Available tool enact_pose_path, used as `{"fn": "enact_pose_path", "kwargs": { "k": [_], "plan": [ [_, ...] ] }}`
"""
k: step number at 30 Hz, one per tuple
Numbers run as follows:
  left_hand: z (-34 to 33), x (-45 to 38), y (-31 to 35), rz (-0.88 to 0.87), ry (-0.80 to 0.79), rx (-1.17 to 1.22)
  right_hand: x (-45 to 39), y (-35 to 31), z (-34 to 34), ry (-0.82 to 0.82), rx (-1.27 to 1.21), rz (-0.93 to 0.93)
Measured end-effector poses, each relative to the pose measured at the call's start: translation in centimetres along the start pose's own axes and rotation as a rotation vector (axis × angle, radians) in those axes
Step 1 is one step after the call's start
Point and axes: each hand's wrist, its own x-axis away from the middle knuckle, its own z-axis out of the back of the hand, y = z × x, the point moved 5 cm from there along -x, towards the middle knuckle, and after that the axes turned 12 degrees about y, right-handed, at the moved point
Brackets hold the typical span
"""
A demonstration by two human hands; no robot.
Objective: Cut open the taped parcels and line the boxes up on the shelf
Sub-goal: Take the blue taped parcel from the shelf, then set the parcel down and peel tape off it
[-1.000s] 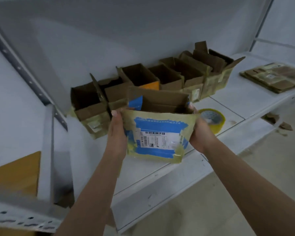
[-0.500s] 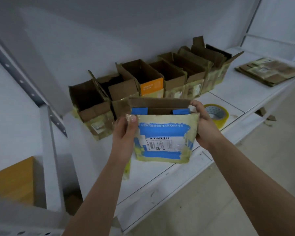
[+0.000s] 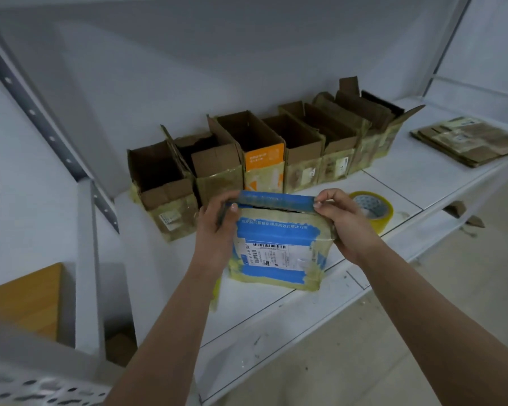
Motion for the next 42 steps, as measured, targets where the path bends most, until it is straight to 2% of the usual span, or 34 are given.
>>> {"fn": "enact_pose_path", "kwargs": {
  "k": [4,9,11,13,16,17,20,24,26,31,34,36,38,39,42],
  "plan": [
    [0.2,-0.4,-0.5,-0.006,0.058,-0.109,-0.2,-0.7,0.6,-0.018,0.127,0.061],
    [0.0,-0.4,-0.6,0.018,0.104,-0.020,-4.1,-2.1,5.1,0.154,0.302,0.096],
    [-0.2,-0.4,-0.6,0.025,0.124,-0.028,-6.1,-1.4,6.9,0.140,0.568,0.131],
    [-0.4,-0.4,-0.4,0.010,0.136,-0.068,-7.7,0.3,8.2,0.045,0.945,0.128],
    [-0.5,-0.4,-0.4,-0.003,0.170,-0.122,-8.5,3.3,10.2,-0.119,1.421,-0.026],
    [-0.6,-0.3,-0.3,-0.008,0.179,-0.140,-8.5,3.8,10.6,-0.142,1.540,-0.009],
    [-0.6,-0.1,-0.1,-0.016,0.208,-0.167,-8.4,4.3,10.7,-0.102,1.747,0.198],
    [-1.6,-0.2,-0.1,0.027,0.257,-0.142,-8.3,3.2,10.9,0.008,1.880,0.442],
    [-2.7,0.1,0.1,0.017,0.269,-0.172,-8.0,2.9,11.3,0.016,1.898,0.460],
    [-4.0,0.8,0.1,0.009,0.265,-0.216,-8.4,2.1,11.2,-0.030,1.877,0.344],
    [-3.8,0.7,0.8,-0.028,0.221,-0.322,-8.3,0.4,10.0,-0.055,1.860,0.314],
    [-4.0,0.3,1.2,-0.101,0.171,-0.510,-8.6,-2.6,9.6,-0.013,1.804,0.306],
    [-4.6,-0.1,2.2,-0.216,0.134,-0.763,-8.6,-6.7,9.2,0.006,1.588,0.296],
    [-5.1,-0.2,2.7,-0.292,0.099,-0.818,-8.3,-8.8,8.7,-0.021,1.390,0.303],
    [-6.1,-0.4,3.5,-0.391,-0.019,-0.835,-4.5,-13.7,5.4,-0.189,0.763,0.350]
  ]
}}
